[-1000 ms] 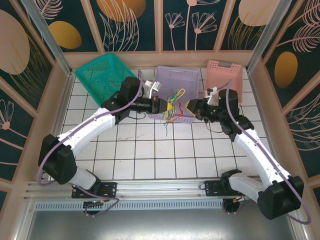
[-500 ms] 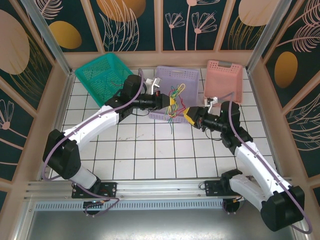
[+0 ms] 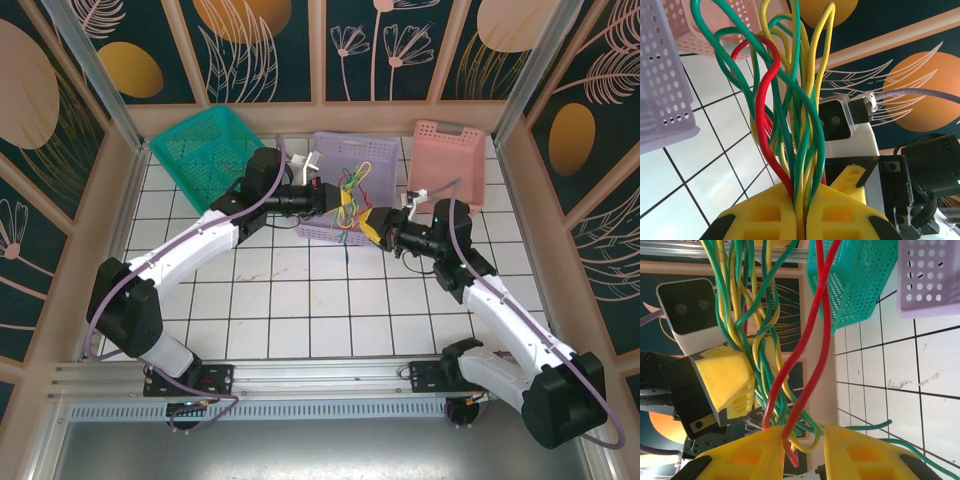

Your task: Untangle the cables

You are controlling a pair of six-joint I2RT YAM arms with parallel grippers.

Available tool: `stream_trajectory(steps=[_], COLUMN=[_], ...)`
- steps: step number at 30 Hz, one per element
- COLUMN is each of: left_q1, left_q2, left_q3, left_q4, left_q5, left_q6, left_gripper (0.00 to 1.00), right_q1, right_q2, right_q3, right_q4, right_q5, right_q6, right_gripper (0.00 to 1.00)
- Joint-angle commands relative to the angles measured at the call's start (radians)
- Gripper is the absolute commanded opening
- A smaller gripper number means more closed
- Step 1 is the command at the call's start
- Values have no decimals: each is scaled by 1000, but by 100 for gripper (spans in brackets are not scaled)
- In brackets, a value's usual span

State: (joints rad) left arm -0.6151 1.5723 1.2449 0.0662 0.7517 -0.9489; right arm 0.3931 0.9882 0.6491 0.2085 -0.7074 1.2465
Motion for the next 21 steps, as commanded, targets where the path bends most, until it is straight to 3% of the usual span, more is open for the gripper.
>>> stream_trajectory(steps=[1,10,13,15,16,21], left_q1=[0,-5,-8,-8,-8,-1], left_q2=[9,13,14,14,12,-6], left_q3=[24,15,17,19,18,55], left_q4=[51,54,74,79,81,-48], left_q5=[24,28,29,31,29,-79], left_q6=[-11,-17,-31,-36,-39,23], left_gripper=[0,0,0,0,0,0], right_q1=[9,20,24,24,25,17], right_q2=[4,29,49,57,57,41], right_q3=[17,42,46,54,65,139], right_q4=[74,83,77,53,11,-307], right_q5=[18,36,41,53,71,188], right_q6=[19,15,11,1,-18,-154], right_gripper=[27,27,20,7,0,0])
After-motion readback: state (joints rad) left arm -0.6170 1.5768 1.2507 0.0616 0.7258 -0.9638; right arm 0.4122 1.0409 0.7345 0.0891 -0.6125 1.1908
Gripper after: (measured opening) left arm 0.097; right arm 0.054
